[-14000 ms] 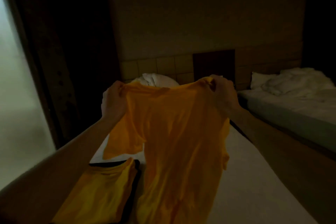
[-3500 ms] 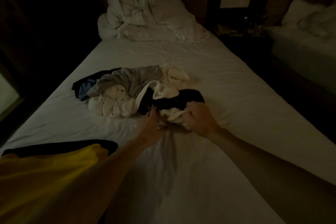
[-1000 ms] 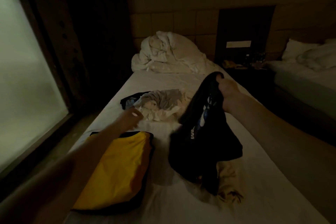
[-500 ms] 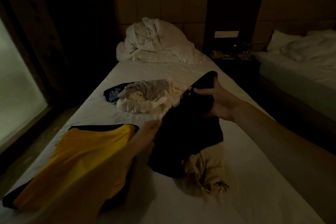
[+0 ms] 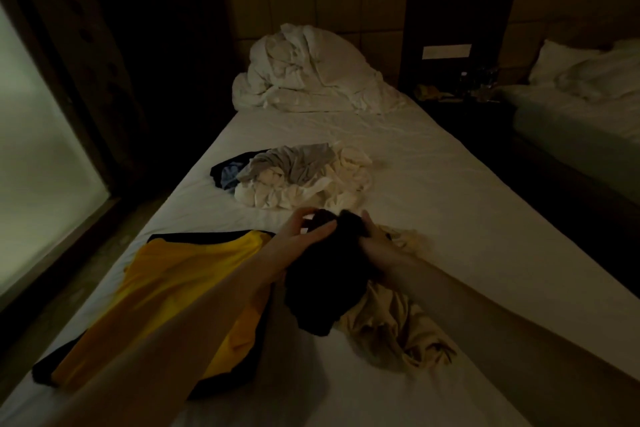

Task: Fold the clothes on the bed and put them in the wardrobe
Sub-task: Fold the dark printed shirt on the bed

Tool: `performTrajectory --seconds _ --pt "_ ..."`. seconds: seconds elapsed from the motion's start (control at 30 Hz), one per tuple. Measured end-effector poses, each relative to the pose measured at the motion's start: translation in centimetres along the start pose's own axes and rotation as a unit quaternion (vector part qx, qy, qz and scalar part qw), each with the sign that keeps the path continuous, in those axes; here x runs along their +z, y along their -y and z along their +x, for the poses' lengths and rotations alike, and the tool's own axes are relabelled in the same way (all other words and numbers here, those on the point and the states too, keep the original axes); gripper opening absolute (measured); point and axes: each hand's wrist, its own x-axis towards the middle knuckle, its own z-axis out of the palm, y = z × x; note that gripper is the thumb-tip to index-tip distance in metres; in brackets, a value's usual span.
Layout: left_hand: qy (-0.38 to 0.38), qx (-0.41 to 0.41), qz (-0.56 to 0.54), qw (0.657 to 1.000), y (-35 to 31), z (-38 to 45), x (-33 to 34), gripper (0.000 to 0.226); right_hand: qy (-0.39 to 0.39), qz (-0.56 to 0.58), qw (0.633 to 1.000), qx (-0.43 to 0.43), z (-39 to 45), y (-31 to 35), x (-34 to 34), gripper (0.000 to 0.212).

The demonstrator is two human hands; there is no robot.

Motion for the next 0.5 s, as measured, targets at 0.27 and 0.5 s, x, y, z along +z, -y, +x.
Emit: performTrajectory --seconds 0.27,0.5 --pt "0.063 0.351 0.429 0.83 -2.3 -0.2 0.8 0.092 0.026 -0.017 0.997 0.071 -1.3 4.5 -1.7 0.024" --pt "-0.273 0.31 0.212 0.886 -5.1 1.2 0.4 0.011 0.005 0.095 0.991 -0.09 -1.3 4.1 -3.8 0.012"
